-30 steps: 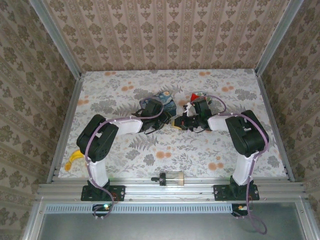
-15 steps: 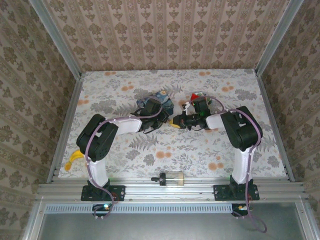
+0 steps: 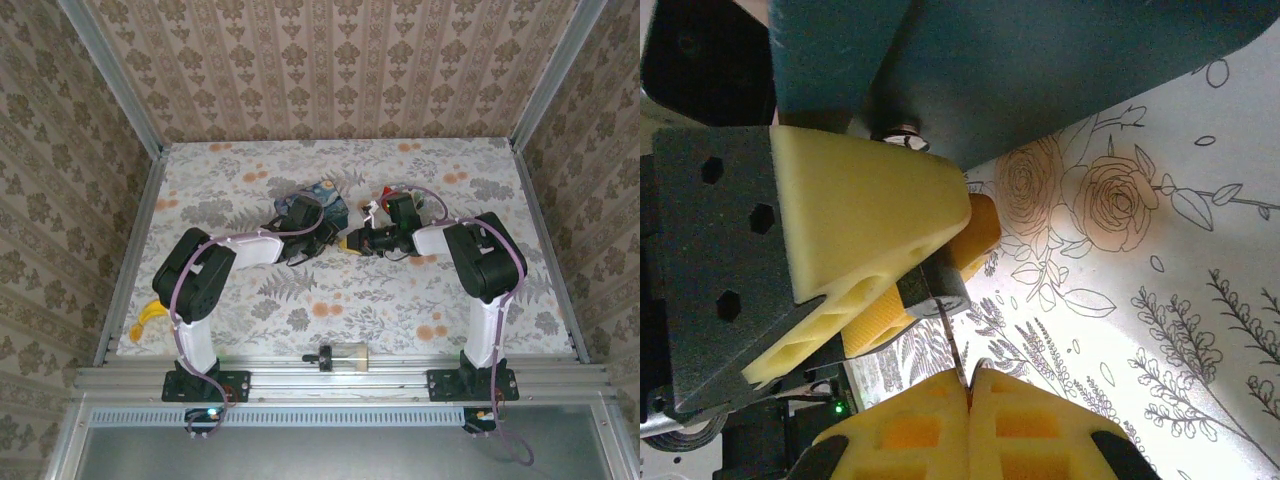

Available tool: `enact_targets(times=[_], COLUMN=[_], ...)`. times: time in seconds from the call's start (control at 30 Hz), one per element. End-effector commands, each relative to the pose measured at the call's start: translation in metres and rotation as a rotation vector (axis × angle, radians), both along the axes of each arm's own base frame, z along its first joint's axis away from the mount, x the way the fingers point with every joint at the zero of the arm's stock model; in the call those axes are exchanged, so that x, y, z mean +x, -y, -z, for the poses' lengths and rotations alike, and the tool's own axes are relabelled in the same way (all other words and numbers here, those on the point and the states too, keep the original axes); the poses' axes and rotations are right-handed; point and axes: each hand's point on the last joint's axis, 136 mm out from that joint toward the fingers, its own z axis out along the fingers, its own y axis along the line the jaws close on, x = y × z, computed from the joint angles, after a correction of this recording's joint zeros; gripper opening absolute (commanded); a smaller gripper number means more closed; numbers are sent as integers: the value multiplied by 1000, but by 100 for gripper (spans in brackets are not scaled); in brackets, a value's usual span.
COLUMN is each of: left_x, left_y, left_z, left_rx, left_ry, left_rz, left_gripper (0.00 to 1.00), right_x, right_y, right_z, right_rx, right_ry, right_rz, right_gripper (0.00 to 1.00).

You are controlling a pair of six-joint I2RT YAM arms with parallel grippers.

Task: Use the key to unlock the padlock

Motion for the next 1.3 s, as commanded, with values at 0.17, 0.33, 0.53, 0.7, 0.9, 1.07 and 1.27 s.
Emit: enact_targets(times=[0.17,0.33,0.53,0.7,0.9,1.07,1.27], left_x=[-78,-79,-78,-80,-75,-67,-65], left_y=[48,55,54,54,48,41,33], left_z=[17,11,0,-2,-5,-3,9], left_rx=[-96,-140,-164,-173,-177,-177,-133], left_ry=[-227,-235,-237,-249,-235,-223,-225], left_rz=[270,290,295,299,271,242,229], left_gripper=[0,0,0,0,0,0,0], right_x=[40,31,36,46,48,36,12], right_y=[-18,-23,-17,-12,-9,-8,8], right_z=[-103,-103,-94,-84,-74,-65,-36], right_rx=[160,77,-31,-86,-102,-102,-170], right_ry=[430,544,531,476,421,333,253], right_rz=[52,14,48,88,111,95,117], right_gripper=[0,0,0,0,1,22,28])
